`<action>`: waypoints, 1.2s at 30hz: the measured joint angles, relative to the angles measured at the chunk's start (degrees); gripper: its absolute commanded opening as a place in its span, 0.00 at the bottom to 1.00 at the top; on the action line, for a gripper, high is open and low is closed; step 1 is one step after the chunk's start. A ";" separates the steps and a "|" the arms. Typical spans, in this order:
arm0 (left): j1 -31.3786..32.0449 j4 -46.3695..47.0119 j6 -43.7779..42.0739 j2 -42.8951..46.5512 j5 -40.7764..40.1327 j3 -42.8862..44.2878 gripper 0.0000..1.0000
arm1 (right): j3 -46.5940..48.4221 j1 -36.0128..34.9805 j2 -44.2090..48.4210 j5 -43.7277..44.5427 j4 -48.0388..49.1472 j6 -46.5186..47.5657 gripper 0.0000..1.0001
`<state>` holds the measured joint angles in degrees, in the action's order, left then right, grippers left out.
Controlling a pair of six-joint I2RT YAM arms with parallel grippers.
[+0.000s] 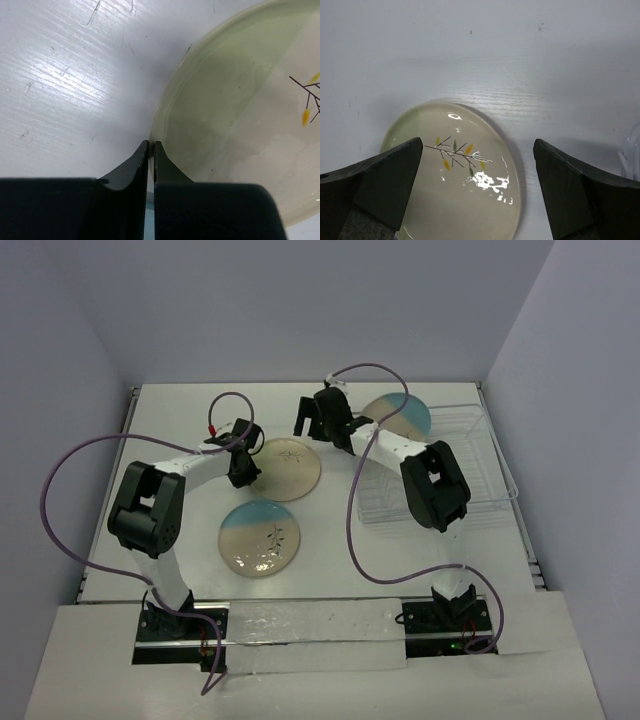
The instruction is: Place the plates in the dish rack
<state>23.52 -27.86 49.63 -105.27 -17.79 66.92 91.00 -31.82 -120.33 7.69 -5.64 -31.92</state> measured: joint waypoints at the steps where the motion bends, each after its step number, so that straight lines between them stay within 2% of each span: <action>1: 0.01 0.00 0.07 0.00 -0.02 0.00 0.00 | 0.16 0.15 0.00 -0.01 -0.01 0.48 1.00; 12: 0.18 -0.98 0.80 -0.46 -1.15 0.76 0.00 | 5.88 -0.43 -5.67 -3.16 -4.77 5.76 1.00; 16: 0.18 -1.10 0.90 -0.46 -1.44 0.85 0.00 | 9.76 -1.34 -7.98 -2.50 -9.11 4.90 0.99; 17: 0.18 -1.14 0.94 -0.46 -1.57 0.88 0.00 | 10.15 -1.45 -8.23 -2.58 -9.96 4.21 0.96; 18: 0.18 -1.20 0.94 -0.50 -1.63 0.94 0.00 | 10.27 -1.57 -8.38 -2.75 -10.58 3.60 0.92; 25: 0.18 -1.21 1.01 -0.55 -2.16 0.96 0.00 | 9.66 -1.79 -8.92 -6.75 -13.69 1.07 0.94; 36: 0.01 -1.56 0.96 -1.36 -3.64 1.73 0.00 | 7.82 -1.06 -8.41 -14.35 -13.46 2.40 0.92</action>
<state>23.53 -29.42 50.59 -106.64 -21.44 68.65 98.83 -32.88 -128.75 -6.67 -19.10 -29.53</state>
